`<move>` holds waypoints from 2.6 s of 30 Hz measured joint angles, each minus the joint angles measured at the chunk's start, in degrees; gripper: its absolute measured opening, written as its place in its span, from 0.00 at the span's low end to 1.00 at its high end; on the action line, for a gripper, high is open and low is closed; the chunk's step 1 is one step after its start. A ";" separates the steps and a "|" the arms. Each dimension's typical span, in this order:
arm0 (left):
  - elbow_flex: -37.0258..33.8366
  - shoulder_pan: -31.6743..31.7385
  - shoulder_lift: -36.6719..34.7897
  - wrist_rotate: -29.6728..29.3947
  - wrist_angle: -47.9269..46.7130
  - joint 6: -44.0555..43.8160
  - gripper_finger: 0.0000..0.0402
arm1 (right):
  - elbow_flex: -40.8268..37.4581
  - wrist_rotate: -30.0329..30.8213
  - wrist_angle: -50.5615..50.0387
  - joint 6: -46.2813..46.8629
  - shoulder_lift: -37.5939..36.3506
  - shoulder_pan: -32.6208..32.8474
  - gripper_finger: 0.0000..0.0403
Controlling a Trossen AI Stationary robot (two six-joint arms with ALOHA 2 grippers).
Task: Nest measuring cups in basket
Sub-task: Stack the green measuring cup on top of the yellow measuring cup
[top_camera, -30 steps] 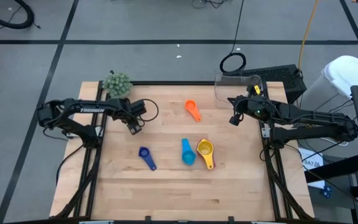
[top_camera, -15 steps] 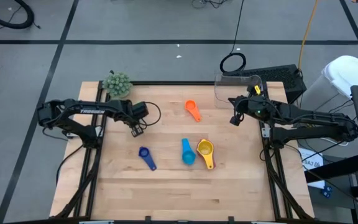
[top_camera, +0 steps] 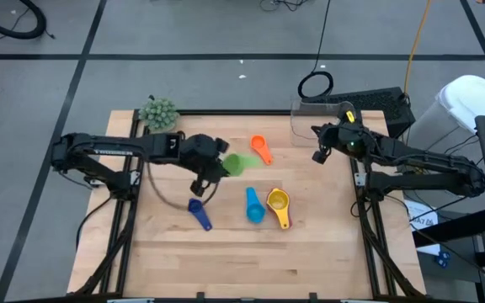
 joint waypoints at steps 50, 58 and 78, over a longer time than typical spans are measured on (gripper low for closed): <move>47.14 -6.75 46.46 -1.58 -18.75 39.22 0.02 | 8.96 -16.18 -17.03 26.20 -13.14 -0.90 0.00; 47.08 -6.25 48.36 -2.16 -18.76 41.02 0.02 | 8.96 -18.13 -17.31 26.35 -13.06 -0.90 0.00; 47.03 -6.07 48.72 0.61 -18.46 38.22 0.12 | 8.95 -18.16 -17.48 27.65 -13.07 -0.90 0.00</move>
